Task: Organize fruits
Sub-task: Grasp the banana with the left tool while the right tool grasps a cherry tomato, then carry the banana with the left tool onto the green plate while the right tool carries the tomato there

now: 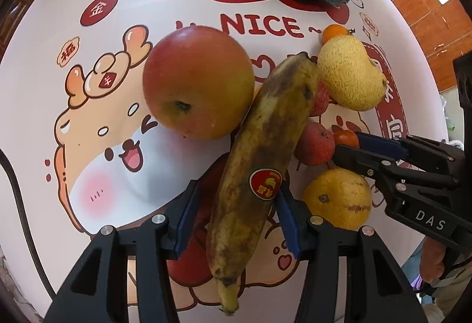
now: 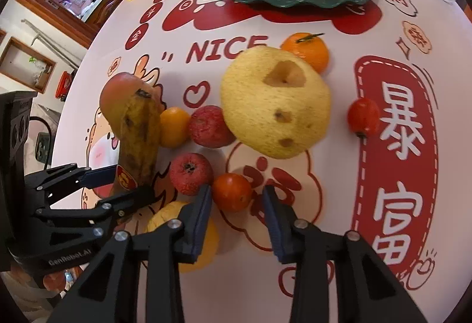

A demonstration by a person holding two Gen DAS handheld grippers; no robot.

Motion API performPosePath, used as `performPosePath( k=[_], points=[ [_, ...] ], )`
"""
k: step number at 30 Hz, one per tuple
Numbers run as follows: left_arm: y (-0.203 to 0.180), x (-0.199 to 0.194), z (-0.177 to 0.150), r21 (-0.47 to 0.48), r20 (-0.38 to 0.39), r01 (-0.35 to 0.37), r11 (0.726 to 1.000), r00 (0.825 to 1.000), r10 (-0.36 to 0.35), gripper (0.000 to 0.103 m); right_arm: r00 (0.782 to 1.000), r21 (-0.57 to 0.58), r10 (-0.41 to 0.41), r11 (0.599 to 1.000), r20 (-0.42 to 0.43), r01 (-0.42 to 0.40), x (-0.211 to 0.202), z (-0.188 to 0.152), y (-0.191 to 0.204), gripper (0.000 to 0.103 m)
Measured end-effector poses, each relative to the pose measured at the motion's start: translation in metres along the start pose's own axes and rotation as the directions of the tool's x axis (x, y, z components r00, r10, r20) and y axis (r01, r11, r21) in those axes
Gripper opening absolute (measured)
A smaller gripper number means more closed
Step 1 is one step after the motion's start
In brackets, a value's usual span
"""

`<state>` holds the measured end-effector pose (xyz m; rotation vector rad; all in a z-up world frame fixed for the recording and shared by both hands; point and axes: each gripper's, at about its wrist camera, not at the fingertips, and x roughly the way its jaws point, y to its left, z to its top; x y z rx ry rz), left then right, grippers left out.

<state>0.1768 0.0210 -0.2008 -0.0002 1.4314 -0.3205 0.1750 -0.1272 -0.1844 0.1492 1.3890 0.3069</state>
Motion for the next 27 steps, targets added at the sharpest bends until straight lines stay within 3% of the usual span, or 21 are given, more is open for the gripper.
performPosePath(
  k=[6, 9, 12, 21, 27],
  points=[
    [-0.011, 0.003, 0.006, 0.044, 0.012, -0.019, 0.999, 1.0, 0.019, 0.049, 1.0, -0.027, 0.016, 1.0, -0.012, -0.016, 0.004, 0.001, 0.005, 0.027],
    [-0.02, 0.005, 0.009, 0.074, 0.027, -0.074, 0.995, 0.997, 0.072, 0.038, 1.0, -0.027, 0.024, 0.999, -0.012, -0.024, 0.001, -0.001, 0.005, 0.027],
    [-0.023, 0.004, 0.009, 0.083, 0.041, -0.095, 0.992, 0.995, 0.092, 0.037, 1.0, -0.027, 0.029, 0.999, -0.008, -0.029, -0.005, -0.006, 0.004, 0.027],
    [-0.025, -0.006, -0.002, 0.068, 0.05, -0.103, 0.992, 0.994, 0.1, 0.035, 1.0, -0.048, 0.013, 0.999, 0.025, -0.012, -0.021, -0.011, 0.009, 0.026],
    [-0.028, -0.031, -0.01, 0.055, 0.102, -0.103, 0.993, 0.99, 0.097, 0.033, 0.997, -0.071, -0.003, 0.997, 0.082, 0.009, -0.043, -0.013, 0.016, 0.026]
  ],
)
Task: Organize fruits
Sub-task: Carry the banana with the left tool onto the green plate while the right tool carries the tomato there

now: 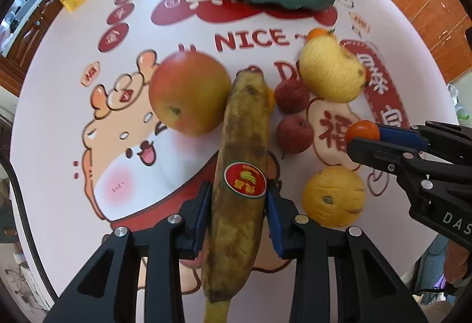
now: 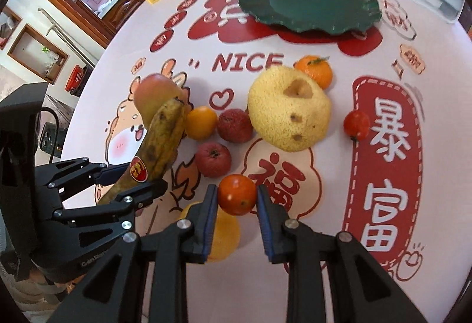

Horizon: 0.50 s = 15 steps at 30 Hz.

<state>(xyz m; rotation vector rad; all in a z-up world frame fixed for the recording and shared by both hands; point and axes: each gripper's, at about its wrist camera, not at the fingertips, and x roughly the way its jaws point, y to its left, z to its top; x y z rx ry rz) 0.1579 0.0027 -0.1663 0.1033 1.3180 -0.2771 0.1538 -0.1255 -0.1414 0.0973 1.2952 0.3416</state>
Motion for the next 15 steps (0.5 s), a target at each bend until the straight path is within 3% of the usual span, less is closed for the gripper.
performPosePath(
  k=[10, 15],
  points=[
    [0.004, -0.069, 0.003, 0.009, 0.134, 0.008, 1.0, 0.991, -0.009, 0.032, 0.993, -0.043, -0.03, 0.998, 0.113, 0.035, -0.048, 0.0, 0.011, 0.026],
    [0.009, -0.091, 0.014, -0.008, 0.162, 0.071, 0.997, 0.984, -0.069, 0.032, 0.988, -0.051, -0.04, 0.997, 0.152, 0.049, -0.068, -0.002, 0.012, 0.026]
  ],
)
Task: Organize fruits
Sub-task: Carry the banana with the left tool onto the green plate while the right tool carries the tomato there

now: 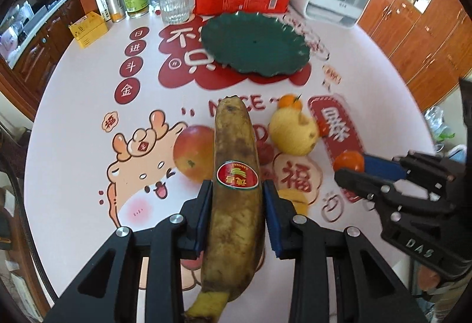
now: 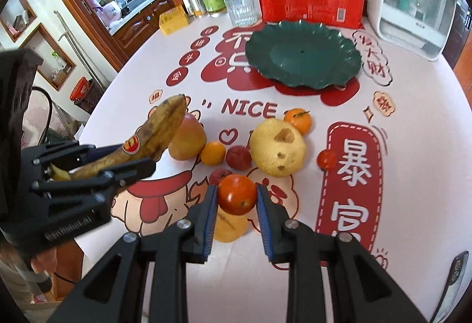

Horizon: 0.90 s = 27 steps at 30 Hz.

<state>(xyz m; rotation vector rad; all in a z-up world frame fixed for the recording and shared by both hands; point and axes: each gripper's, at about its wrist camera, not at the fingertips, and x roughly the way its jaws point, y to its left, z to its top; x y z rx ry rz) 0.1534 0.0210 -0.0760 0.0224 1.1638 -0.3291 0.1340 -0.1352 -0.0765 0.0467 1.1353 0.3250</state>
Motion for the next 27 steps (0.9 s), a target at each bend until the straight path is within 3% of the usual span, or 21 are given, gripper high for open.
performPosePath(
  k=[6, 14, 21, 27],
  points=[
    [-0.004, -0.015, 0.033, 0.007, 0.037, 0.031, 0.999, 0.999, -0.031, 0.032, 0.999, 0.012, -0.014, 1.0, 0.042, 0.013, -0.018, 0.016, -0.01, 0.026],
    [-0.013, -0.015, 0.107, 0.054, 0.113, 0.05, 0.997, 0.992, -0.056, 0.032, 0.987, 0.02, -0.069, 0.998, 0.144, 0.067, -0.028, 0.081, -0.036, 0.026],
    [-0.01, 0.043, 0.182, 0.036, 0.111, 0.089, 0.995, 0.989, -0.092, 0.032, 0.972, 0.06, -0.141, 0.99, 0.189, 0.132, 0.013, 0.151, -0.078, 0.026],
    [-0.012, 0.111, 0.22, 0.007, 0.089, 0.087, 0.996, 0.992, -0.087, 0.032, 0.983, 0.198, -0.129, 0.975, 0.127, 0.103, 0.082, 0.184, -0.133, 0.026]
  ],
)
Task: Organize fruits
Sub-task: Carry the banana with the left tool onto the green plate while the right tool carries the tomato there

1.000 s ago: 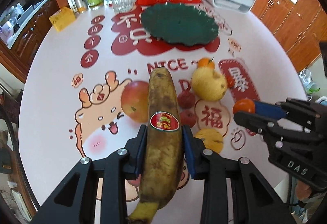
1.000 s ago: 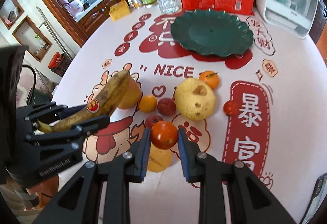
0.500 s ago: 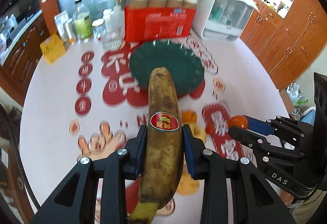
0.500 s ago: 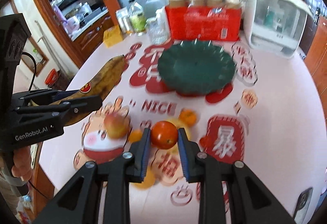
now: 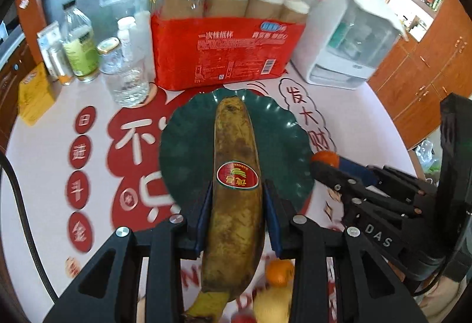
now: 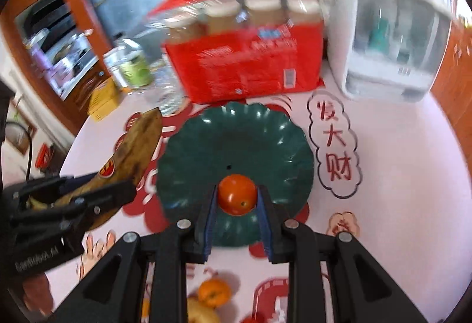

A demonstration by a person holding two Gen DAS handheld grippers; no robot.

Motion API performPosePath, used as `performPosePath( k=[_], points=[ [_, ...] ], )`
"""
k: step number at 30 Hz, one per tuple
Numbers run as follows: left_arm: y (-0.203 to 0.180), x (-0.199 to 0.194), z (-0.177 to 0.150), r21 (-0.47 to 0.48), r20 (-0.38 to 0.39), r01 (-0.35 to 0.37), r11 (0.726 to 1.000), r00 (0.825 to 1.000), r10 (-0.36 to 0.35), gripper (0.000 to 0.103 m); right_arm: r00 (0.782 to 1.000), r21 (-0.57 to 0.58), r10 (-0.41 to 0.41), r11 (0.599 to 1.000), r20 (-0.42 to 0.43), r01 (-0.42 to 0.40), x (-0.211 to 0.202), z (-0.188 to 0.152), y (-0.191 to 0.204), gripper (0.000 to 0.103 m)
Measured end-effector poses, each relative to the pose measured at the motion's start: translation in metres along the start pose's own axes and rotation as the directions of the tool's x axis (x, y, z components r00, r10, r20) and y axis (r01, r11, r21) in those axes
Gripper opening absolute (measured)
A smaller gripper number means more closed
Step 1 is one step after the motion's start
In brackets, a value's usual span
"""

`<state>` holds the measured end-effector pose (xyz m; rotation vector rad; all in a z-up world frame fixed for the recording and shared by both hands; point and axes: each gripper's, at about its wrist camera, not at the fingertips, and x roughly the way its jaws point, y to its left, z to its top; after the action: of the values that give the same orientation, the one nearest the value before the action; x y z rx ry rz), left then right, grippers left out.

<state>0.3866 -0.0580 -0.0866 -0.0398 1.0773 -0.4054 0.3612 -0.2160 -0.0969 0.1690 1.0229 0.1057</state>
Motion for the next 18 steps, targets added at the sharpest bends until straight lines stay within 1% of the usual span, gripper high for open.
performPosePath(
  k=[3, 5, 9, 11, 14, 17, 18],
  points=[
    [0.002, 0.036, 0.01, -0.022, -0.017, 0.011, 1.0, 1.0, -0.011, 0.032, 0.999, 0.053, -0.002, 0.999, -0.046, 0.004, 0.035, 0.004, -0.014, 0.026],
    [0.003, 0.062, 0.015, -0.035, -0.041, 0.013, 0.999, 0.999, -0.014, 0.032, 0.998, 0.071, 0.006, 0.998, -0.06, -0.002, 0.049, 0.005, -0.019, 0.026],
    [0.007, 0.099, 0.017, -0.049, -0.077, 0.017, 0.999, 0.997, -0.021, 0.032, 0.996, 0.05, -0.016, 0.999, -0.089, 0.02, 0.073, 0.002, -0.02, 0.027],
    [0.009, 0.11, 0.017, -0.053, -0.088, 0.014, 0.999, 0.996, -0.019, 0.032, 0.994, 0.035, -0.041, 0.998, -0.103, 0.045, 0.082, 0.0, -0.022, 0.027],
    [0.012, 0.125, 0.015, -0.065, -0.101, 0.017, 0.998, 0.995, -0.023, 0.032, 0.993, 0.025, -0.035, 0.999, -0.116, 0.038, 0.091, -0.003, -0.025, 0.027],
    [0.007, 0.132, 0.011, -0.042, -0.098, 0.009, 0.999, 0.995, -0.013, 0.032, 0.992, 0.015, -0.043, 0.999, -0.122, 0.045, 0.096, -0.008, -0.029, 0.028],
    [0.006, 0.133, 0.011, -0.038, -0.103, 0.008, 0.999, 0.995, -0.012, 0.035, 0.993, 0.017, -0.034, 0.999, -0.115, 0.036, 0.095, -0.008, -0.03, 0.028]
  ],
)
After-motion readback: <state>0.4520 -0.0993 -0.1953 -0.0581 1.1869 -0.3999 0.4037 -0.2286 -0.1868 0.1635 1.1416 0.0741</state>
